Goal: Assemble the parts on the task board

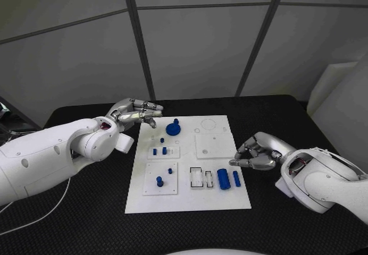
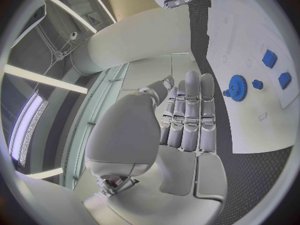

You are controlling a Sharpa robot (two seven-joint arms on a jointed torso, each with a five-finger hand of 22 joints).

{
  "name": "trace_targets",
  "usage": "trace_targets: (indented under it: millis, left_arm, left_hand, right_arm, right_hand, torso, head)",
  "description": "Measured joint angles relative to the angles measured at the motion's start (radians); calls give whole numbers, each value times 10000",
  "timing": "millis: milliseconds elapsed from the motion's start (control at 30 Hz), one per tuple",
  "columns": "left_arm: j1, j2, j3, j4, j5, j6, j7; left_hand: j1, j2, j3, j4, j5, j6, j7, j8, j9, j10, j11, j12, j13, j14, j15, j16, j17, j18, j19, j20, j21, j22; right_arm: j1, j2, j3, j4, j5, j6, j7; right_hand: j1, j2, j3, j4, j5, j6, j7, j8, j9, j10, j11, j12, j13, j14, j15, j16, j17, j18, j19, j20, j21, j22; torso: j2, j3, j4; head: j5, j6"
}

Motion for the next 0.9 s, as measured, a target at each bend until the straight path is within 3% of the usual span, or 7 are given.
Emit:
trace_targets:
  millis: [100, 233, 433, 900]
  left_arm:
    - [-20, -3, -3, -11, 22, -4, 5]
    - [-38, -1, -5, -13, 49, -7, 10]
    - [-55, -19, -9, -20, 77, -13, 13]
    - [-76, -62, -9, -88, 109, -18, 13]
  left_hand:
    - [0, 0, 0, 0, 0, 0, 0, 0, 0, 0, 0, 0, 0, 0, 0, 0, 0, 0, 0, 0, 0, 0]
    - [-68, 68, 0, 0, -39, 0, 0, 0, -1, 0, 0, 0, 7, 29, 29, 0, 0, 0, 0, 0, 0, -11]
    - [-68, 68, -34, 34, -81, 0, 0, 0, 3, 0, 0, 0, 9, 35, 35, 0, 1, 0, 0, 0, 0, -30]
    - [-67, 67, -45, 45, -118, 0, 0, 0, 9, 0, 0, 0, 19, 35, 35, -37, 1, 1, 37, 36, -40, -47]
  right_arm:
    - [-114, -11, -88, 101, -375, 63, -521]
    - [-329, 99, -171, 165, -726, 179, -1032]
    - [-553, 385, -210, 176, -1047, 277, -1466]
    - [-635, 637, -214, 243, -1574, 88, -1787]
  right_hand:
    - [72, -72, -353, 312, 0, -109, -3, 0, 298, 0, 0, 38, 0, 0, 0, 24, 0, 1, 0, 0, 0, 0]
    - [165, -165, -820, 642, 0, -199, 14, 0, 607, 0, 0, 38, -1, 0, 0, 82, -1, 2, 0, 1, 0, 0]
    - [313, -128, -1256, 1053, 0, -268, 16, -50, 957, 0, 1, 38, -1, 0, 1, 83, -1, 2, 0, 1, 0, 0]
    - [264, -80, -1457, 1144, 52, -268, 16, -50, 1202, 0, 1, 79, -2, 0, 1, 121, -3, 4, 0, 2, 0, 0]
  torso:
    - [-18, -7, -39]
    - [-23, -8, -46]
    - [-23, -5, -52]
    - [-12, -5, -46]
  head:
    - [-12, -37]
    - [-8, -77]
    - [75, -121]
    - [140, -184]
